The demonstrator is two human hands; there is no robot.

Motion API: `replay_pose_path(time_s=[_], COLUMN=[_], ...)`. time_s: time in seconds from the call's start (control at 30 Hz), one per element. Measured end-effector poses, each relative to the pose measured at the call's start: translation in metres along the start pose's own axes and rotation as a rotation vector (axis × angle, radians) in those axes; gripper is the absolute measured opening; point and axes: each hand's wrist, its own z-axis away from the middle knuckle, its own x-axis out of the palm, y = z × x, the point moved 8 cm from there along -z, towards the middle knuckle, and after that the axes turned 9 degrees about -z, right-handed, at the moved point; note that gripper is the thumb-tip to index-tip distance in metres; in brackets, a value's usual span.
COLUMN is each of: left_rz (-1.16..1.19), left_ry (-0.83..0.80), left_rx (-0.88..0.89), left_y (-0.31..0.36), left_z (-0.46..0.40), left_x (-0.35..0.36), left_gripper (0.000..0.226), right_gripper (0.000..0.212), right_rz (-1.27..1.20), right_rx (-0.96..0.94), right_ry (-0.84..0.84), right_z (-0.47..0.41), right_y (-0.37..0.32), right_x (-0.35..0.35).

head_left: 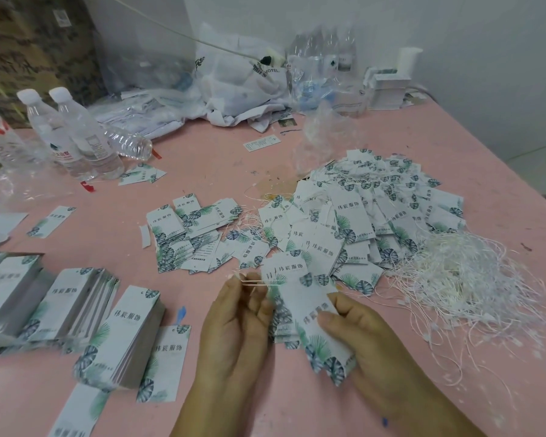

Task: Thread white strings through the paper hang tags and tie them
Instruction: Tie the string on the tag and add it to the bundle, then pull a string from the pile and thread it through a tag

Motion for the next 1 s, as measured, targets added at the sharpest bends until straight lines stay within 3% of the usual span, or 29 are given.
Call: replay_pose_path(time_s=[0.1,0.33,0.5,0.7,0.83,0.93,1.0], left_rz=[-0.32,-0.94,-1.28,-1.362,-1.334,-1.34,-1.341], left_ry=[-0.008,-0.28,-0.195,-0.164,-0.134,-0.113,-0.103], left_rx=[0.076,0.318,0.701,0.856,0.881,0.868,0.868], left_y=[-0.014,-0.03,-0.013,-0.006,0.0,0.002,0.005], left_z=[0.006,0.032,0.046,0.057,0.059,0.058,0.057], left_x=[-0.001,0.028,0.039,0.047,0.05,0.049,0.048], left_gripper=[0.011,0.018,0.011,0.006,0.008,0.009,0.01], right_gripper=[0.031,0.034,0.031,0.025,0.018,0.025,0.03], right_rz=[-0.106,-0.132,-0.107,-0.011,0.256,0.379,0.587], right_rx=[-0.095,-0.2,-0.224,-0.247,-0.352,-0.402,-0.446], right_ry=[0.067,0.165,0.149,0.295,0.474,0.581,0.641], right_z=[-0.003,-0.005,-0.003,-0.002,-0.016,-0.047,-0.07], right_y=[-0.01,-0.015,-0.017,-0.027,-0.072,-0.107,-0.13], right_x=[-0.006,-0.019,-0.021,-0.039,-0.06,-0.071,-0.075])
